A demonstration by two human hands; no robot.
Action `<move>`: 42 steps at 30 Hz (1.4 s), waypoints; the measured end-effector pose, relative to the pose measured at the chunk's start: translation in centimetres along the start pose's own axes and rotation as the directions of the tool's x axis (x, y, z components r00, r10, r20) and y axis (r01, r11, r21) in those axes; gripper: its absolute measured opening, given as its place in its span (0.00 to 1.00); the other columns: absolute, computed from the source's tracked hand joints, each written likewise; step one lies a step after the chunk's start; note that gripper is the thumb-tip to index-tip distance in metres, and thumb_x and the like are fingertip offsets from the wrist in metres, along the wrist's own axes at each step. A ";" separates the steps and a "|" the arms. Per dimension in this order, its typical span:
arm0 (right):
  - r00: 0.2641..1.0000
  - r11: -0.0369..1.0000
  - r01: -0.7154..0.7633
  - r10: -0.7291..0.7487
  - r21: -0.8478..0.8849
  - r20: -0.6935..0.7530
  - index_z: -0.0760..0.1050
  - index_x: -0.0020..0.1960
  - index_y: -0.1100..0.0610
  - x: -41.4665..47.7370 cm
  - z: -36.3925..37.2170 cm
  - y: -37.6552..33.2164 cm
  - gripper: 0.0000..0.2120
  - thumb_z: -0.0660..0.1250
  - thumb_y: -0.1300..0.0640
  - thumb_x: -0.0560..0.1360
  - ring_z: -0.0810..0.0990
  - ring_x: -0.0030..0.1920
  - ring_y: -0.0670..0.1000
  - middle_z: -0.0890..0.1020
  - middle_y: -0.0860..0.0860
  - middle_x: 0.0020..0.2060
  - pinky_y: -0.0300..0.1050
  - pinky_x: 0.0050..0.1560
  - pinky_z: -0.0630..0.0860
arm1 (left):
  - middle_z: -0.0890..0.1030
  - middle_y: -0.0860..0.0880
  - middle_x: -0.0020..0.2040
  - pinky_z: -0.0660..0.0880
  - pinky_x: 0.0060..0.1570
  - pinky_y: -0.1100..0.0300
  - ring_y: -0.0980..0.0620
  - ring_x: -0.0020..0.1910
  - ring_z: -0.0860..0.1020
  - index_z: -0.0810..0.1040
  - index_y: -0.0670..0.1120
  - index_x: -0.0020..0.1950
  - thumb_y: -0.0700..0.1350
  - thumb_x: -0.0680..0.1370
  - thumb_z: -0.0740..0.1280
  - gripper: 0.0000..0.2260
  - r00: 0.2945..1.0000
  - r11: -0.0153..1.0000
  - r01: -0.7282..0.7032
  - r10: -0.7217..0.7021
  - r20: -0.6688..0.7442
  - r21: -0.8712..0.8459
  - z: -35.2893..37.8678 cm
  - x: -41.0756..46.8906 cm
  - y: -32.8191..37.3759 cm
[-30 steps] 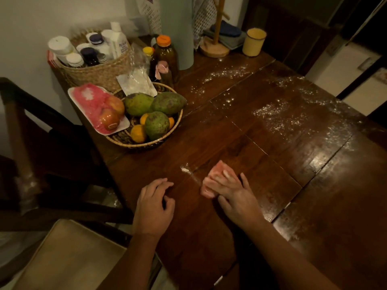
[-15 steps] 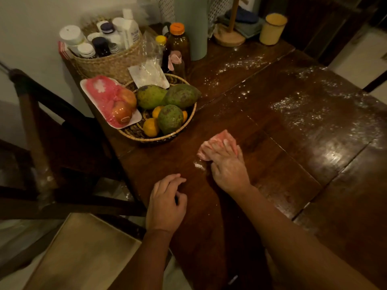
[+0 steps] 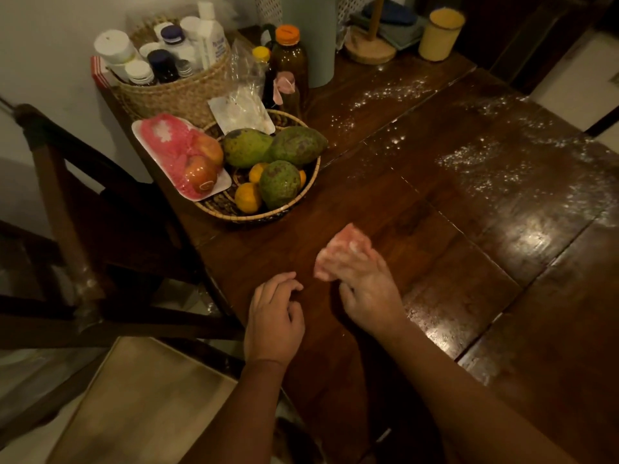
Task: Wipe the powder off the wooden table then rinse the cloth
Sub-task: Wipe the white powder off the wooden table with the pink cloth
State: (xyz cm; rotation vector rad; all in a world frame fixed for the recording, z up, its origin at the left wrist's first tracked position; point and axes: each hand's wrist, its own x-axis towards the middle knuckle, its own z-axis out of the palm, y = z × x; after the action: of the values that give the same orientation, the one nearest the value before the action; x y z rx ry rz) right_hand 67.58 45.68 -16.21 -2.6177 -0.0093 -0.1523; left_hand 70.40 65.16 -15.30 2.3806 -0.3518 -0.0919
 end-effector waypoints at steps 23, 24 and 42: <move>0.832 0.838 -0.545 0.546 0.043 -0.094 0.72 0.69 0.35 -19.2 -2.9 -2.3 0.20 0.52 0.47 0.81 0.56 0.81 0.48 0.67 0.40 0.76 0.65 0.78 0.45 | 0.74 0.50 0.66 0.70 0.63 0.48 0.48 0.64 0.71 0.77 0.51 0.59 0.39 0.78 0.61 0.13 0.992 0.995 -0.062 0.052 0.116 0.078 -0.8 0.3 0.1; 0.714 0.734 -0.677 0.675 0.061 -0.186 0.70 0.72 0.36 -18.6 -2.8 -3.0 0.23 0.53 0.50 0.79 0.55 0.81 0.50 0.65 0.40 0.77 0.60 0.78 0.45 | 0.74 0.50 0.66 0.70 0.63 0.47 0.48 0.64 0.70 0.77 0.51 0.60 0.40 0.78 0.61 0.13 0.990 0.993 -0.072 0.060 0.124 0.095 -0.8 0.2 0.2; 0.614 0.652 -0.755 0.740 0.071 -0.274 0.67 0.74 0.37 -41.0 -6.4 -3.9 0.28 0.55 0.59 0.79 0.57 0.80 0.58 0.66 0.46 0.78 0.72 0.76 0.50 | 0.65 0.35 0.71 0.54 0.69 0.27 0.32 0.68 0.65 0.67 0.45 0.70 0.45 0.79 0.63 0.20 0.935 0.836 -0.314 0.190 0.301 0.449 1.1 -4.3 2.8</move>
State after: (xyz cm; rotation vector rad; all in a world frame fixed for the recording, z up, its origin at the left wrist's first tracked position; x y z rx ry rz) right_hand 26.05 46.82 -13.24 -2.3841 1.2002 -0.2188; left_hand 65.49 63.62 -14.42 2.8030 -0.9045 -0.1933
